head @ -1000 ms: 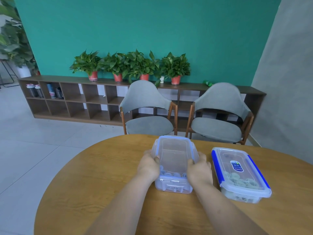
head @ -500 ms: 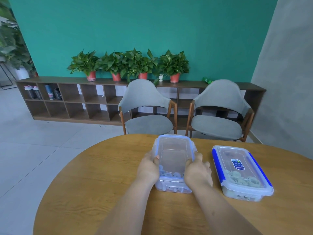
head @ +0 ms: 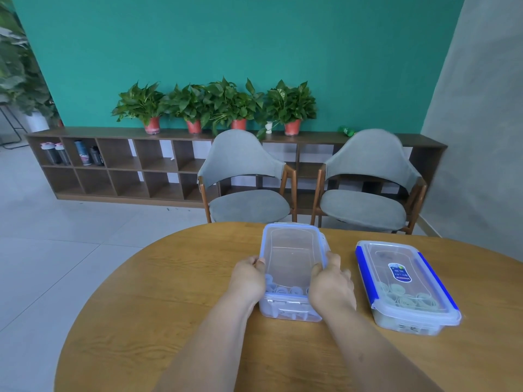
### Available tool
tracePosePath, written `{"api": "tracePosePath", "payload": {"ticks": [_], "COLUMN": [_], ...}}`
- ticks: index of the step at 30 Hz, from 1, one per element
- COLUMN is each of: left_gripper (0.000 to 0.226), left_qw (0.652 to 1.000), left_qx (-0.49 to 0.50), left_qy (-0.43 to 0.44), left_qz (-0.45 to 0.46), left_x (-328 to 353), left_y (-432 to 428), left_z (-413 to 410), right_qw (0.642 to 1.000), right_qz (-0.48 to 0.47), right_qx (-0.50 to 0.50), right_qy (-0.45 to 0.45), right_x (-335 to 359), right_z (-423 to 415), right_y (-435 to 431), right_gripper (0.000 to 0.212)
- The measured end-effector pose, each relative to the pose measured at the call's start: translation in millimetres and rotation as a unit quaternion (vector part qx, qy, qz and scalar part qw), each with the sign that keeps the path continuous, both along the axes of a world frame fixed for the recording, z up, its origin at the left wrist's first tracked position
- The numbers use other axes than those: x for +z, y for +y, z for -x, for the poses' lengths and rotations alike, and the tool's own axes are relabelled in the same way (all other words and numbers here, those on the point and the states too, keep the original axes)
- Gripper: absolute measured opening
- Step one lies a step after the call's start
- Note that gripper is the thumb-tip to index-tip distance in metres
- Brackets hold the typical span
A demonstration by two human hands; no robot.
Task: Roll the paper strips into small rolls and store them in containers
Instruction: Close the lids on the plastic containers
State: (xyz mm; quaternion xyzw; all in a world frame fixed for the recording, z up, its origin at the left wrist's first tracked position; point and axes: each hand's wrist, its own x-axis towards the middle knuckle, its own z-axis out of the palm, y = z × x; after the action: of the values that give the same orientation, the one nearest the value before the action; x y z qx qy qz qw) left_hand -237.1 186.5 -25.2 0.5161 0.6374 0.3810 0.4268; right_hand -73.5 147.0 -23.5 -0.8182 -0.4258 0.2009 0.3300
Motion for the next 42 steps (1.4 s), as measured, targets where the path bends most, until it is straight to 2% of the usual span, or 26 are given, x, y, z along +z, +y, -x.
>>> {"api": "tracePosePath", "payload": {"ticks": [5, 9, 17, 26, 42], "left_gripper": [0.036, 0.036, 0.04, 0.042, 0.038], "left_qw": [1.0, 0.998, 0.989, 0.993, 0.995], "left_qx": [0.005, 0.006, 0.008, -0.002, 0.009], "left_qy": [0.011, 0.057, 0.144, 0.118, 0.099], "left_qz": [0.017, 0.035, 0.016, 0.003, -0.031], "left_x": [2.1, 2.9, -7.5, -7.1, -3.5], "left_y": [4.3, 11.3, 10.5, 8.9, 2.4], "left_z": [-2.0, -6.3, -10.3, -7.5, -6.5], "right_qw": [1.0, 1.0, 1.0, 0.997, 0.996], "right_qz": [0.0, -0.005, -0.008, -0.048, -0.031], "right_qx": [-0.004, -0.009, -0.022, 0.012, 0.0], "right_qy": [0.009, 0.009, 0.006, 0.064, 0.088], "right_x": [-1.5, -3.1, -6.4, -20.9, -23.9], "right_z": [-0.7, -1.1, -1.1, -16.3, -20.2], "right_y": [1.8, 2.8, 5.1, 15.0, 24.5], "right_gripper": [0.045, 0.047, 0.05, 0.042, 0.04]}}
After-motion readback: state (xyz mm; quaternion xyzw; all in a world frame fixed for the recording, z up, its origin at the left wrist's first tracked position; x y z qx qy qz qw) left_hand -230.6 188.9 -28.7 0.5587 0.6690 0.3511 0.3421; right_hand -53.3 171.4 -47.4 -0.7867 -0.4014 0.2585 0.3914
